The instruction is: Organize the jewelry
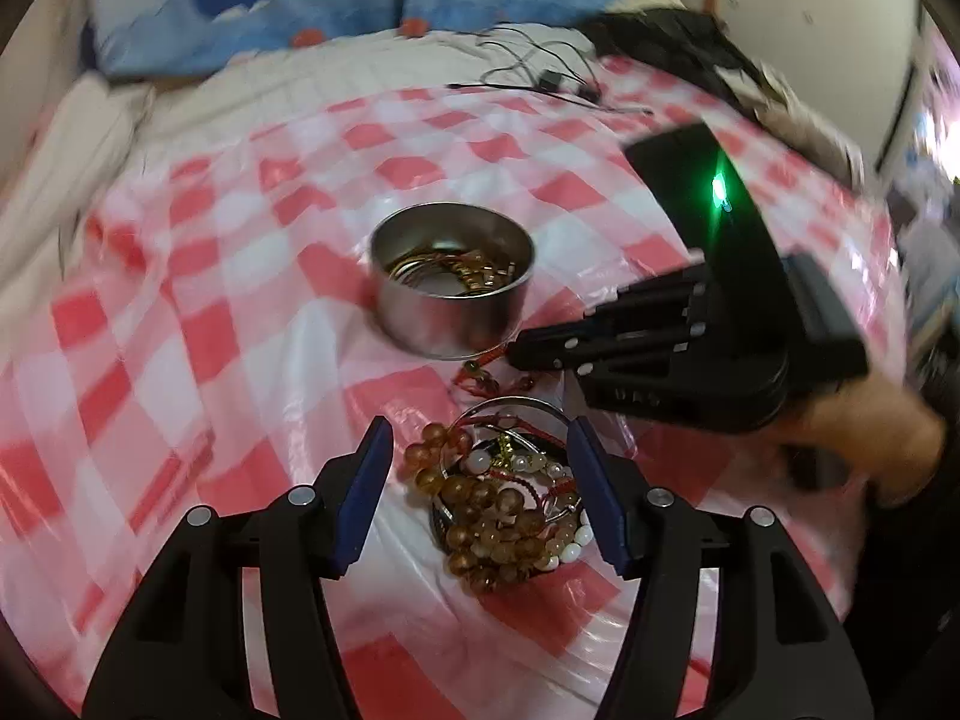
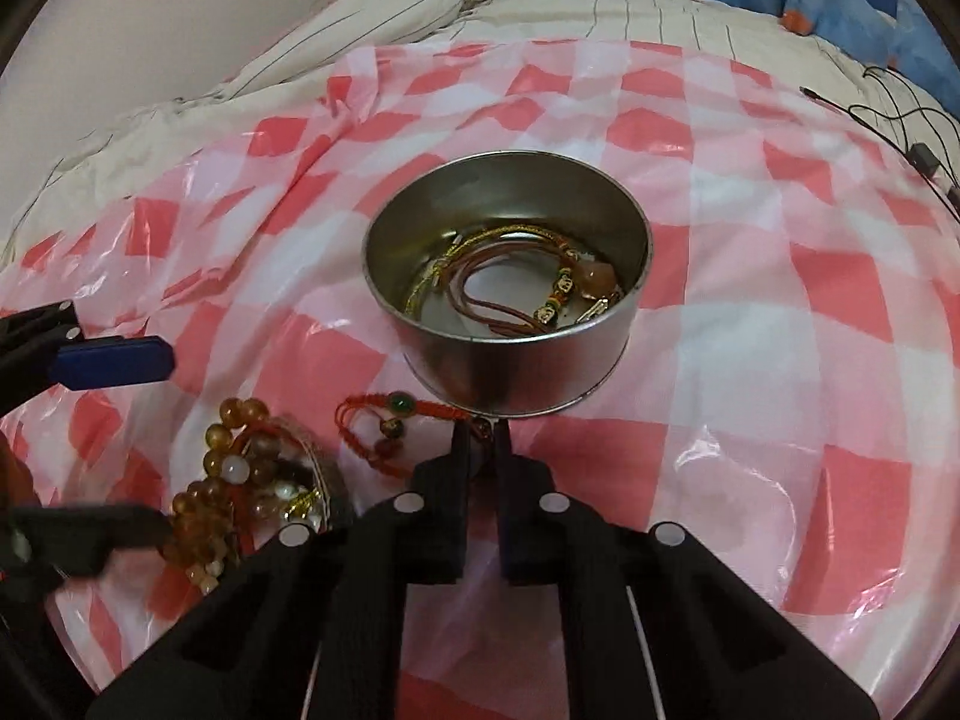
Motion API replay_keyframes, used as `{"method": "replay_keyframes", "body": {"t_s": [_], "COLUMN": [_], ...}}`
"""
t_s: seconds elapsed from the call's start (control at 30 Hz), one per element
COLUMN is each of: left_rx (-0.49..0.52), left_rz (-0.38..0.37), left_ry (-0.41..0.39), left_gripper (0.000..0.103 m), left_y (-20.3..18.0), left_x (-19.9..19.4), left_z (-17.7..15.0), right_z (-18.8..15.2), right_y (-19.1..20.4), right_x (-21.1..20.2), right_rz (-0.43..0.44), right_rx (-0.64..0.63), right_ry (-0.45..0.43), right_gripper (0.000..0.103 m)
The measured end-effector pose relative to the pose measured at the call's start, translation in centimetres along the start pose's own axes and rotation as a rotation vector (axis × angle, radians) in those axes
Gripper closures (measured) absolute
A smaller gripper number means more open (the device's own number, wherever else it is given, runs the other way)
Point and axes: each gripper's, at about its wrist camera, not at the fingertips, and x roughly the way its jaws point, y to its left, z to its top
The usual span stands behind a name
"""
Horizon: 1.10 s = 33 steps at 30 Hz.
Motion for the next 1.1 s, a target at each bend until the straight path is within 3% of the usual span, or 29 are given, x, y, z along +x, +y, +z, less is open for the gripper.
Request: {"method": "replay_keyframes", "body": {"t_s": [0.1,0.23,0.37,0.43,0.5,0.53,0.6,0.8,0.93,1.0,1.1], "left_rx": [0.087,0.115,0.137,0.127,0.132,0.140,0.155,0.084,0.007,-0.031,-0.070], "left_rz": [0.056,0.072,0.076,0.073,0.065,0.065,0.068,0.018,-0.042,-0.081,-0.113], "left_ry": [0.004,0.046,0.066,0.065,0.064,0.065,0.066,-0.002,-0.075,-0.114,-0.159], "left_gripper": [0.046,0.049,0.074,0.096,0.099,0.101,0.102,0.102,0.102,0.102,0.102], "left_y": [-1.3,-1.5,-1.3,-0.9,-0.9,-1.0,-1.2,-0.4,0.6,1.2,1.8], "left_x": [0.8,2.2,2.8,2.6,2.4,2.3,2.4,0.7,-1.2,-2.2,-3.1], "left_z": [0.1,0.1,-0.1,0.1,0.2,0.1,0.0,0.8,1.4,1.6,1.8], "right_z": [0.1,0.0,-0.1,-0.1,-0.2,-0.3,-0.3,-0.5,-0.5,-0.5,-0.4], "right_y": [-0.6,-1.9,-2.6,-2.5,-2.3,-2.3,-2.3,-1.7,-1.6,-1.8,-2.1], "right_x": [-1.4,-2.9,-2.6,-2.3,-2.0,-1.9,-1.9,-1.1,-0.8,-0.9,-1.2], "right_rz": [-0.014,-0.028,-0.026,-0.027,-0.025,-0.027,-0.024,-0.037,-0.050,-0.037,-0.012], "right_rx": [0.013,0.044,0.068,0.066,0.061,0.061,0.060,0.030,0.014,0.027,0.039], "right_ry": [-0.023,-0.039,-0.011,0.006,0.018,0.020,0.014,0.031,0.035,0.036,0.026], "right_gripper": [0.095,0.095,0.095,0.095,0.094,0.091,0.071,0.061,0.062,0.092,0.095]}}
